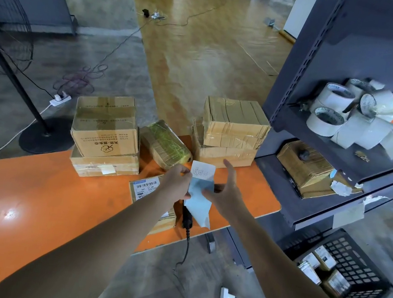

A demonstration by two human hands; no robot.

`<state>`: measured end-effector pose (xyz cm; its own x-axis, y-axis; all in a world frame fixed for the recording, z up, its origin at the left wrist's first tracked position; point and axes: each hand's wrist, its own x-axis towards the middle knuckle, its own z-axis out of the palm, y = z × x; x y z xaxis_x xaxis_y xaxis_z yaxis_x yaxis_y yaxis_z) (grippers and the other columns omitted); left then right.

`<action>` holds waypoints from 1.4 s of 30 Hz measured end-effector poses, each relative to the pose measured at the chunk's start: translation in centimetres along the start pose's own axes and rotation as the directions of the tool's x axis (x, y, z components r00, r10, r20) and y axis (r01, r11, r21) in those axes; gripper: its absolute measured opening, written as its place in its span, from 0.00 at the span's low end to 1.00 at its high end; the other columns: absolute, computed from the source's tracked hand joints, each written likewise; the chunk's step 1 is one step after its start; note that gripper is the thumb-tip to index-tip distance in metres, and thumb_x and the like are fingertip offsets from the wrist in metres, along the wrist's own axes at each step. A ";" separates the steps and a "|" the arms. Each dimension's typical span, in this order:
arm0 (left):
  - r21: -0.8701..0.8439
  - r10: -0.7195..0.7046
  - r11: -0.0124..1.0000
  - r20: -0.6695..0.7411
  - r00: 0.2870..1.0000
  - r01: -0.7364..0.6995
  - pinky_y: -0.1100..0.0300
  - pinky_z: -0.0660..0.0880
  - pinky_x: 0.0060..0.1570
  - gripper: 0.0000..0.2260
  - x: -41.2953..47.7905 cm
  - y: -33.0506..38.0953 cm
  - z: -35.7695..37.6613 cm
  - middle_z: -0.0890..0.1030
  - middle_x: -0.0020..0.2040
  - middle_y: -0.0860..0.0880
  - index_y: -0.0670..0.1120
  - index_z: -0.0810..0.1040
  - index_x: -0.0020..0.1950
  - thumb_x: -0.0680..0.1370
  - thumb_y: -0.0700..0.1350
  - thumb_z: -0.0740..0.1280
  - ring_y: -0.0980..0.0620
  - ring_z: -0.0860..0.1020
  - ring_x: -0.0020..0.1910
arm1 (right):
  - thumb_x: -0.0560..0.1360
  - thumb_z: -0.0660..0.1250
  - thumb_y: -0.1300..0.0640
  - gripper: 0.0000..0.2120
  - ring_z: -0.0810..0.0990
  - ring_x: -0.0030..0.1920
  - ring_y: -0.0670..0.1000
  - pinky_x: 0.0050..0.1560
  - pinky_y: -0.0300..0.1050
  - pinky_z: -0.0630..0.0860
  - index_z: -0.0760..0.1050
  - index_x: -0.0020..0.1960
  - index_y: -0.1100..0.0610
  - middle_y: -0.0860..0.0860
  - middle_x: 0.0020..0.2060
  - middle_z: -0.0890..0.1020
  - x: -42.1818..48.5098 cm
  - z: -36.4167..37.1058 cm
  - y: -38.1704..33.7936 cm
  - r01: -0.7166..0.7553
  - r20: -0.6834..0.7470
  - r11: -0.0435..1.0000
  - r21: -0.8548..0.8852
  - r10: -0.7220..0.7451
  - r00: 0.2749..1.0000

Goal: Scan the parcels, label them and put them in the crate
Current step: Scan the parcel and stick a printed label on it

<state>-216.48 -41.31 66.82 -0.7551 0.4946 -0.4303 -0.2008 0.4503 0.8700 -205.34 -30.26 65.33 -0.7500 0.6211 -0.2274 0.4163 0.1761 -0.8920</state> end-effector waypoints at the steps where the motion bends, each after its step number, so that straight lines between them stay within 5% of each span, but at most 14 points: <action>1: -0.031 -0.032 0.999 -0.003 0.999 0.032 0.61 0.80 0.32 0.03 0.2 0.0 0.1 0.74 0.50 0.49 0.48 0.72 0.55 0.82 0.45 0.61 0.45 0.80 0.49 | 0.72 0.73 0.61 0.44 0.80 0.37 0.55 0.36 0.44 0.78 0.50 0.75 0.40 0.64 0.44 0.82 0.1 -0.1 0.1 -0.036 -0.016 0.999 0.030 0.037 0.999; 4: -0.113 -0.105 0.988 0.003 0.994 0.105 0.55 0.82 0.34 0.05 0.7 -0.1 0.7 0.77 0.55 0.44 0.46 0.71 0.57 0.82 0.43 0.61 0.45 0.81 0.46 | 0.70 0.76 0.62 0.48 0.82 0.42 0.55 0.36 0.43 0.80 0.50 0.77 0.42 0.61 0.45 0.83 0.6 -0.6 0.3 -0.119 -0.020 0.988 0.095 0.122 0.992; 9: -0.107 -0.104 0.989 -0.005 0.995 0.102 0.57 0.78 0.37 0.06 1.4 -0.6 1.5 0.78 0.50 0.44 0.44 0.72 0.51 0.82 0.41 0.56 0.49 0.80 0.43 | 0.71 0.73 0.65 0.44 0.75 0.32 0.51 0.25 0.39 0.71 0.54 0.77 0.42 0.54 0.40 0.76 1.2 -1.7 1.2 -0.125 -0.068 0.991 -0.057 0.121 0.990; 13: -0.148 -0.130 0.981 -0.005 0.991 0.128 0.61 0.75 0.35 0.10 2.0 -1.2 2.3 0.75 0.41 0.48 0.48 0.71 0.42 0.82 0.40 0.57 0.54 0.74 0.36 | 0.71 0.70 0.67 0.38 0.78 0.40 0.56 0.37 0.46 0.74 0.59 0.74 0.45 0.55 0.45 0.77 1.9 -2.4 2.6 -0.072 -0.062 0.963 -0.258 0.058 0.996; 18: -0.126 -0.198 0.972 -0.001 0.980 0.196 0.60 0.74 0.33 0.11 3.2 -2.5 3.5 0.76 0.41 0.47 0.47 0.72 0.41 0.81 0.39 0.57 0.53 0.75 0.37 | 0.72 0.65 0.69 0.23 0.76 0.44 0.55 0.48 0.51 0.71 0.64 0.59 0.49 0.50 0.42 0.76 3.7 -1.2 5.7 -0.070 -0.035 0.870 -0.488 0.061 0.998; 30: -0.246 -0.326 0.918 -0.016 0.945 0.312 0.60 0.72 0.32 0.09 3.8 -4.8 1.4 0.78 0.41 0.47 0.47 0.73 0.44 0.79 0.34 0.59 0.53 0.77 0.37 | 0.71 0.69 0.66 0.13 0.70 0.44 0.51 0.44 0.42 0.62 0.66 0.43 0.54 0.49 0.40 0.72 5.8 1.5 8.2 -0.035 -0.029 0.751 -0.659 0.022 0.999; 34: -0.250 -0.329 0.917 -0.028 0.944 0.312 0.61 0.72 0.32 0.07 3.0 -4.3 -0.7 0.78 0.40 0.48 0.46 0.75 0.44 0.79 0.36 0.60 0.54 0.76 0.36 | 0.71 0.73 0.59 0.09 0.74 0.48 0.55 0.45 0.44 0.66 0.74 0.47 0.59 0.53 0.43 0.75 5.8 1.5 6.8 -0.001 0.008 0.816 -0.577 0.007 1.000; 38: -0.244 -0.303 0.925 -0.013 0.953 0.291 0.60 0.71 0.34 0.08 1.9 -3.9 -3.2 0.77 0.36 0.48 0.45 0.77 0.45 0.79 0.37 0.60 0.53 0.73 0.33 | 0.80 0.63 0.54 0.13 0.79 0.53 0.58 0.56 0.52 0.74 0.77 0.56 0.63 0.58 0.51 0.82 5.2 2.8 3.8 -0.044 0.008 0.919 -0.392 0.051 0.999; 40: -0.206 -0.278 0.941 -0.018 0.961 0.268 0.60 0.72 0.34 0.08 1.3 -3.8 -4.8 0.77 0.35 0.48 0.45 0.78 0.44 0.79 0.38 0.61 0.53 0.73 0.31 | 0.82 0.61 0.52 0.14 0.80 0.49 0.56 0.54 0.56 0.76 0.77 0.56 0.62 0.57 0.49 0.82 4.9 3.8 1.9 -0.080 0.067 0.972 -0.220 0.097 0.993; 42: -0.170 -0.255 0.954 -0.038 0.966 0.246 0.61 0.74 0.32 0.07 0.8 -4.1 -6.3 0.78 0.36 0.48 0.45 0.78 0.43 0.78 0.38 0.62 0.53 0.74 0.30 | 0.82 0.61 0.52 0.11 0.79 0.42 0.50 0.46 0.48 0.78 0.77 0.54 0.58 0.52 0.45 0.82 4.6 5.2 0.2 -0.136 0.147 0.991 -0.016 0.137 0.980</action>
<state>-220.15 -47.43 64.39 -0.7021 0.3344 -0.6287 -0.4830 0.4252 0.7655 -211.37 -31.36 62.09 -0.7532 0.5202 -0.4027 0.5230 0.1022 -0.8462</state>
